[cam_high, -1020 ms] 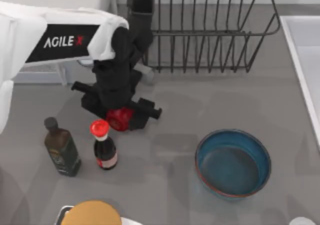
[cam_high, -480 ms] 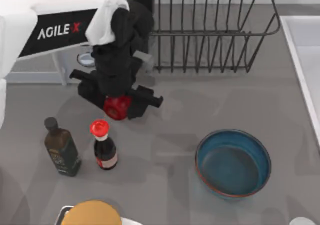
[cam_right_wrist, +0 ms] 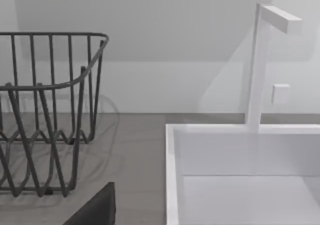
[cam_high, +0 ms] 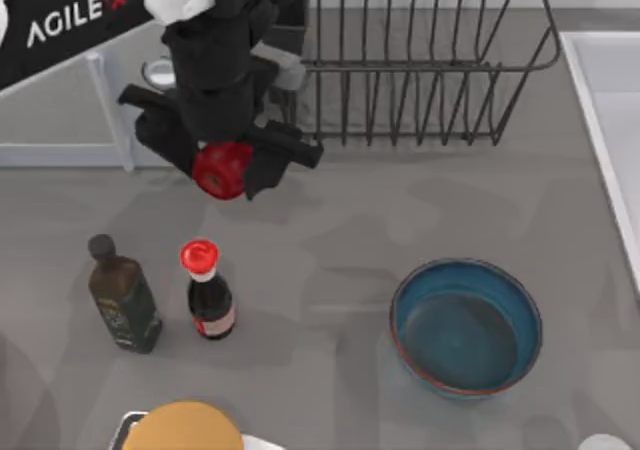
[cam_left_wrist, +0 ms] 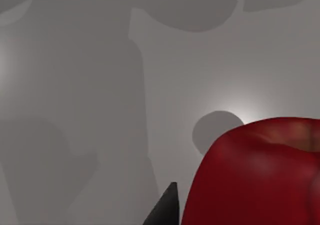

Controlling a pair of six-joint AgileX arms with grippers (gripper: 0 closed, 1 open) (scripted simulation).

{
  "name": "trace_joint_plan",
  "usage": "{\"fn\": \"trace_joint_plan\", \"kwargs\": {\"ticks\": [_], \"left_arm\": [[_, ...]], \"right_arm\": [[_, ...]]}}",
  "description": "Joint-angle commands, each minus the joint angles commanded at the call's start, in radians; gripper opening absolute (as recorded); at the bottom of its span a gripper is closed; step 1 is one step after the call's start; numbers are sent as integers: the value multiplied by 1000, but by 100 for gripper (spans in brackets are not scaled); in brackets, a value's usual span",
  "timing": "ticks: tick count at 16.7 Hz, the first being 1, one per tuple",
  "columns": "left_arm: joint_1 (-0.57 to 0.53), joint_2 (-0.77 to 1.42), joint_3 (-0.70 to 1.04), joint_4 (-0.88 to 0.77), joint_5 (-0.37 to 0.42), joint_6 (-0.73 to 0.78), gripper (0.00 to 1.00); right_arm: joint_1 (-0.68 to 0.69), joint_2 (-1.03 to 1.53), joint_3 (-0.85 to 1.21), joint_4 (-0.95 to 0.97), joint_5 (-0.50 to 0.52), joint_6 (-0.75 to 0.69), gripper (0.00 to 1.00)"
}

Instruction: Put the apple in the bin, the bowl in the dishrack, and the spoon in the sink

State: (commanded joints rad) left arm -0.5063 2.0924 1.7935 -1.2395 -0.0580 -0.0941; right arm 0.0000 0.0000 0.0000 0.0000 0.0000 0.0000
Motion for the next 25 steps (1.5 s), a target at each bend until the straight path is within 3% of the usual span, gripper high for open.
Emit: {"fn": "trace_joint_plan", "kwargs": {"ticks": [6, 11, 15, 25], "left_arm": [[7, -24, 6, -2, -2, 56, 0], [41, -154, 33, -29, -12, 361, 0], [95, -279, 30, -70, -32, 787, 0], [306, -473, -146, -212, -151, 2137, 0]], "right_arm": [[0, 0, 0, 0, 0, 0, 100], [0, 0, 0, 0, 0, 0, 100], [0, 0, 0, 0, 0, 0, 100], [0, 0, 0, 0, 0, 0, 100]]}}
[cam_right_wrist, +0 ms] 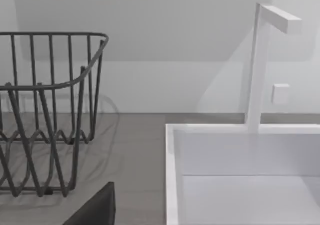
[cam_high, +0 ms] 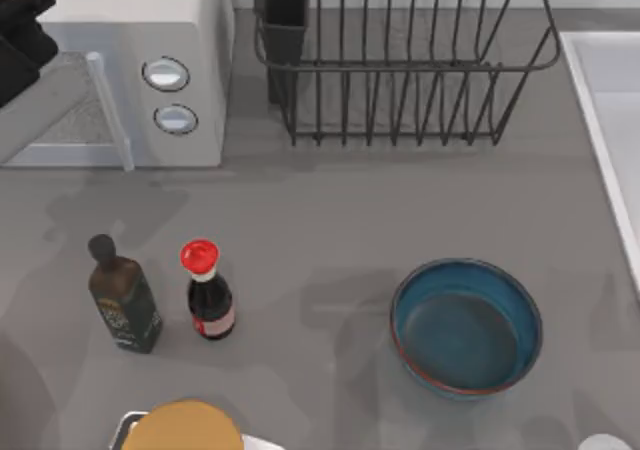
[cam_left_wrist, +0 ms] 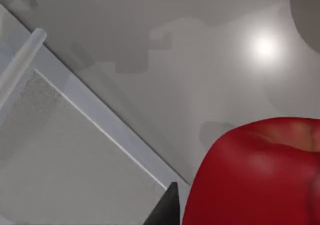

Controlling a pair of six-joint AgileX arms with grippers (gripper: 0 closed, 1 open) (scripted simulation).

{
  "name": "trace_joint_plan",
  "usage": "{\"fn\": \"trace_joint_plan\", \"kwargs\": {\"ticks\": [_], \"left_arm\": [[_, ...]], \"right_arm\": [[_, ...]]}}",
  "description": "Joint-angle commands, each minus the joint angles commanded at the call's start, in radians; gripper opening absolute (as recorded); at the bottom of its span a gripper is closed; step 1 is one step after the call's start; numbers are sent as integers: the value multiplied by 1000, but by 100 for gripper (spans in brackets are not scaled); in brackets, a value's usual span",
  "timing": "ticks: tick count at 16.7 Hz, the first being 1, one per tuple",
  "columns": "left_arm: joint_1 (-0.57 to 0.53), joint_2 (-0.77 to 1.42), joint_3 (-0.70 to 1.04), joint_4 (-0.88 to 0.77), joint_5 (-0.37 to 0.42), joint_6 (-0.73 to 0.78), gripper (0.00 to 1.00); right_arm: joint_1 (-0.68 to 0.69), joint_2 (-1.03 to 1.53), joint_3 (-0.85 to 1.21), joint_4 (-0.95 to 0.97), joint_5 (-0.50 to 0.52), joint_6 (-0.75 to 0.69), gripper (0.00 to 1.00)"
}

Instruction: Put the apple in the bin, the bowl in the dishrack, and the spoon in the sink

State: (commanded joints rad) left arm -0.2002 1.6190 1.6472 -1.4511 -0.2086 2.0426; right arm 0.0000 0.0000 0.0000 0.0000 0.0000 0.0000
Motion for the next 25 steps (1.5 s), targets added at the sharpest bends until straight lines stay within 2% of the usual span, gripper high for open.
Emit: {"fn": "trace_joint_plan", "kwargs": {"ticks": [6, 11, 16, 22, 25], "left_arm": [[132, -32, -159, -33, -89, 606, 0], [217, -30, -269, -28, -144, 965, 0], [254, -23, -324, -20, -167, 1104, 0], [251, -26, -325, -18, -165, 1109, 0], [268, -31, -372, 37, -166, 1124, 0]], "right_arm": [[0, 0, 0, 0, 0, 0, 100], [0, 0, 0, 0, 0, 0, 100], [0, 0, 0, 0, 0, 0, 100], [0, 0, 0, 0, 0, 0, 100], [0, 0, 0, 0, 0, 0, 100]]}}
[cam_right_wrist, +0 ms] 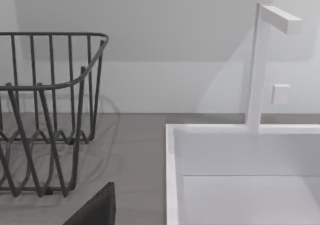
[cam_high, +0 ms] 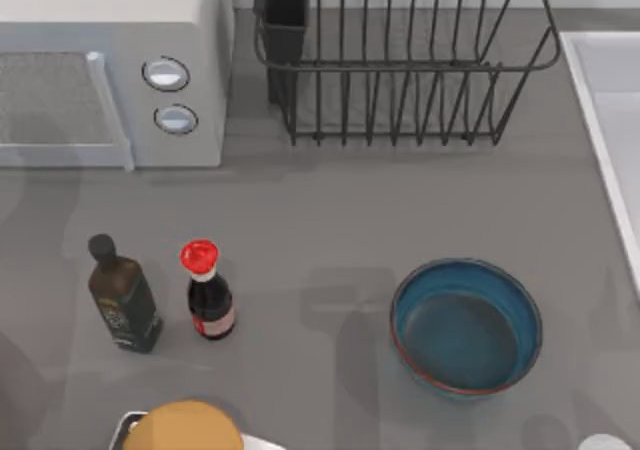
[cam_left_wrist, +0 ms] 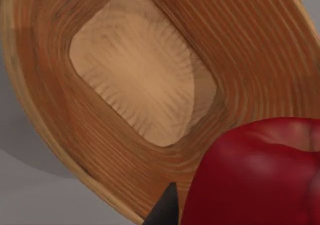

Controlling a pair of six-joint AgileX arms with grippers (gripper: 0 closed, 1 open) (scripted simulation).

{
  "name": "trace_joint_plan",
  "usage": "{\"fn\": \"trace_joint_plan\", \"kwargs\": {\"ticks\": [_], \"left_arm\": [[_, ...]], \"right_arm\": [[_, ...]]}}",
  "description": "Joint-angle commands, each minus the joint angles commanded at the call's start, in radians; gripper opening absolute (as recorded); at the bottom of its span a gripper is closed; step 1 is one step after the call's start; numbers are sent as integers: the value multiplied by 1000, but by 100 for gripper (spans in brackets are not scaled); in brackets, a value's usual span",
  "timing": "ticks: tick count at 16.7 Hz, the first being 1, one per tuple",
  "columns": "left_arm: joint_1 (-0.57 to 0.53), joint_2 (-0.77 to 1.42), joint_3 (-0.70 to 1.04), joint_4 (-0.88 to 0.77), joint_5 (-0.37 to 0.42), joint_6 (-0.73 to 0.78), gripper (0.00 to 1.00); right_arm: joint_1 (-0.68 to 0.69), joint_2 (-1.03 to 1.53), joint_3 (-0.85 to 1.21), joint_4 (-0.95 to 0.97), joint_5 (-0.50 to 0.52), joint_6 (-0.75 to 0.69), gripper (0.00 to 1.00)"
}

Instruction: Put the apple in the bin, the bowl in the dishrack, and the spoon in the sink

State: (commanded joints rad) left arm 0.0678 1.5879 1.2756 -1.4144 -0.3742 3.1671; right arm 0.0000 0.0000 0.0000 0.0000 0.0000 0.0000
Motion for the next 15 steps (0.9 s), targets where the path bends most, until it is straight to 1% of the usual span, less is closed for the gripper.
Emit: {"fn": "trace_joint_plan", "kwargs": {"ticks": [5, 8, 13, 15], "left_arm": [[45, 7, -156, 155, -14, 47, 0], [66, 0, -217, 229, -16, 70, 0], [71, -2, -226, 240, -15, 73, 0], [71, -2, -226, 240, -15, 73, 15]], "right_arm": [[0, 0, 0, 0, 0, 0, 100], [0, 0, 0, 0, 0, 0, 100], [0, 0, 0, 0, 0, 0, 100], [0, 0, 0, 0, 0, 0, 100]]}}
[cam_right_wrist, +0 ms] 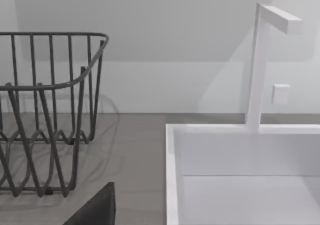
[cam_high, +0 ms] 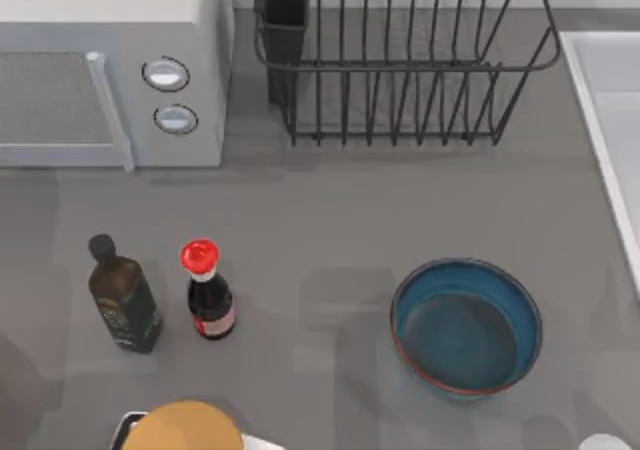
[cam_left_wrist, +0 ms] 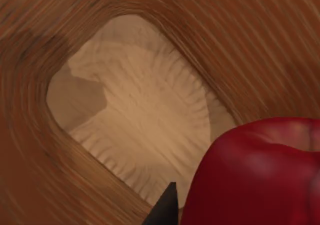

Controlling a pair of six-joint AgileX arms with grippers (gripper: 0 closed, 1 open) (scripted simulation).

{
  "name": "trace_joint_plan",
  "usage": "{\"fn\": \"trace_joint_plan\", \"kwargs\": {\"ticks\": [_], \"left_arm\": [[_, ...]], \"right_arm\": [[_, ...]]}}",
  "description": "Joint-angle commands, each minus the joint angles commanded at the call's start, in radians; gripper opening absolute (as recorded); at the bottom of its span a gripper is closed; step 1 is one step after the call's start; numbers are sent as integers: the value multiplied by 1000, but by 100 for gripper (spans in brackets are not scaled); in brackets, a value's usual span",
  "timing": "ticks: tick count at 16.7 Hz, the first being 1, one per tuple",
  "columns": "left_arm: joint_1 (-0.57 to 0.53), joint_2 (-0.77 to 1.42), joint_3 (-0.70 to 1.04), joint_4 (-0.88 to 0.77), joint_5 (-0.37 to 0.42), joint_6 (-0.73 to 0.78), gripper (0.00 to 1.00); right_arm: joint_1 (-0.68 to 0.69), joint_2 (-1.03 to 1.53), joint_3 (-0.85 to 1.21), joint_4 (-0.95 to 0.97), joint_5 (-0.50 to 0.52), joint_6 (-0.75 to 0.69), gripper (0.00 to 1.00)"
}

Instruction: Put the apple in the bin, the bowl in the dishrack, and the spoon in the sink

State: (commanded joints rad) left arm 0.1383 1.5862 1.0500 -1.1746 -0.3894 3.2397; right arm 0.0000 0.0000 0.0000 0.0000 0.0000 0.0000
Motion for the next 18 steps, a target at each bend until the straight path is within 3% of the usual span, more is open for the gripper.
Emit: {"fn": "trace_joint_plan", "kwargs": {"ticks": [11, 18], "left_arm": [[0, 0, 0, 0, 0, 0, 98], [0, 0, 0, 0, 0, 0, 100]], "right_arm": [[0, 0, 0, 0, 0, 0, 100], [0, 0, 0, 0, 0, 0, 100]]}}
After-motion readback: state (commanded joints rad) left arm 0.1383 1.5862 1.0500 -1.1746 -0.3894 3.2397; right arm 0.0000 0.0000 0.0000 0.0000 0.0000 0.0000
